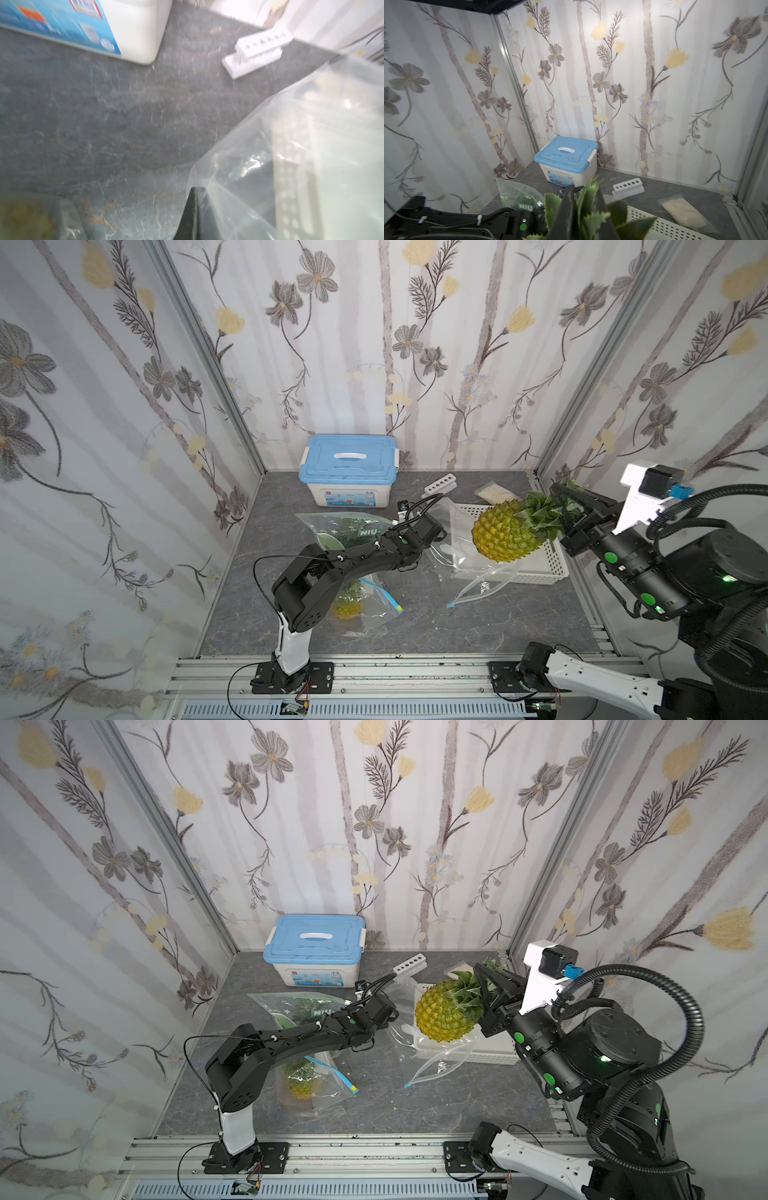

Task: Open the zip-top bag and take out the pineapple
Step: Pick up the pineapple from the zipper food storage bag, then place the zipper food storage bag at the center of the board.

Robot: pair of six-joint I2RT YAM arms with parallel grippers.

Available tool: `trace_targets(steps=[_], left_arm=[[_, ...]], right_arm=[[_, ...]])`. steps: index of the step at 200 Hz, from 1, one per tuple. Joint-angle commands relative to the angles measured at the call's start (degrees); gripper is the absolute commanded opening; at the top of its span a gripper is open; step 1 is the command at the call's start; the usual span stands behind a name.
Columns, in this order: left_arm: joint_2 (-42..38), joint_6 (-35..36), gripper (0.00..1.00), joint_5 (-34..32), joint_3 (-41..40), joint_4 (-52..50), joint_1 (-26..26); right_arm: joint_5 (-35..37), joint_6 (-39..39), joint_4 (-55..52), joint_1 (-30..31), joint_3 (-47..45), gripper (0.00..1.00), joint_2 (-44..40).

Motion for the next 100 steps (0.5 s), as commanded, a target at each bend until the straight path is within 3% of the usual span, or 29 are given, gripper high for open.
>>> trace_targets(steps=[1, 53, 83, 100], left_arm=[[-1.78, 2.39, 0.00, -9.26, 3.50, -1.25, 0.62], [5.31, 4.89, 0.00, -11.77, 16.64, -7.27, 6.49], [9.32, 6.19, 0.00, -10.75, 21.24, -11.29, 9.85], [9.10, 6.84, 0.10, -10.28, 20.00, -9.84, 11.14]], right_arm=[[9.15, 0.04, 2.15, -0.23, -1.83, 0.00, 1.44], [8.99, 0.83, 2.64, -7.55, -8.52, 0.00, 4.58], [3.39, 0.57, 7.34, -17.12, -14.95, 0.00, 5.80], [0.82, 0.44, 10.56, -21.82, -18.16, 0.00, 6.73]])
